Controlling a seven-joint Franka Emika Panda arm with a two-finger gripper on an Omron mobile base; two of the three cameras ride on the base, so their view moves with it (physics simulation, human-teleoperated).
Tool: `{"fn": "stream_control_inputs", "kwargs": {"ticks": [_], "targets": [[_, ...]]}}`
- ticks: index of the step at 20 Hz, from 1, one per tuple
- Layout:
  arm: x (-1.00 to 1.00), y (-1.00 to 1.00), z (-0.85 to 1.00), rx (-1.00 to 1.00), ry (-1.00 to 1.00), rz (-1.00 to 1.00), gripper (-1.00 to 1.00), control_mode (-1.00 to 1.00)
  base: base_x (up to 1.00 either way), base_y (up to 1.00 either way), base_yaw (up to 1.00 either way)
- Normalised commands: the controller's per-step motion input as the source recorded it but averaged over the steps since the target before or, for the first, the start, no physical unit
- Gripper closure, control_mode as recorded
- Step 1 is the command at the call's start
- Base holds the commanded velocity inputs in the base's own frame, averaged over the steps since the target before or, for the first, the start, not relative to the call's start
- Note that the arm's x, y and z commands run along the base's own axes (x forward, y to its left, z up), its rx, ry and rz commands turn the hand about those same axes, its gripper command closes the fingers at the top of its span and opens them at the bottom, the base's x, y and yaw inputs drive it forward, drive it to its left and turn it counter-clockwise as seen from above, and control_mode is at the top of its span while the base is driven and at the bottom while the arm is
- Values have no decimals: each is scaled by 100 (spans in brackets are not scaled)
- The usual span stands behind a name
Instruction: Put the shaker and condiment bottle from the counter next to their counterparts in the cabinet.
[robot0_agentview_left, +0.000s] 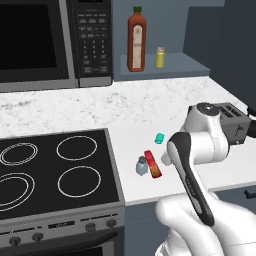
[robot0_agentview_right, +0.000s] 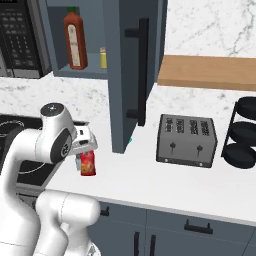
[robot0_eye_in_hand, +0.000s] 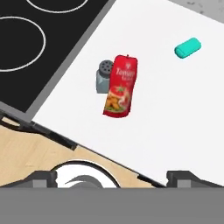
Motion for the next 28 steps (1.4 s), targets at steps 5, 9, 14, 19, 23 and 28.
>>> {"fn": "stream_control_inputs", "kwargs": {"ticks": [5, 9, 14, 19, 23, 28], "targets": [[2, 3, -9, 1, 0, -7, -100, -100, 0, 0, 0], [1, 0, -39, 6, 0, -14, -100, -100, 0, 0, 0], [0, 7, -28, 7, 0, -11, -100, -100, 0, 0, 0], [0, 37, -11, 0, 0, -3, -100, -100, 0, 0, 0], [42, 12, -31, 0, 0, 3, -100, -100, 0, 0, 0], [69, 0, -39, 0, 0, 8, -100, -100, 0, 0, 0]]}}
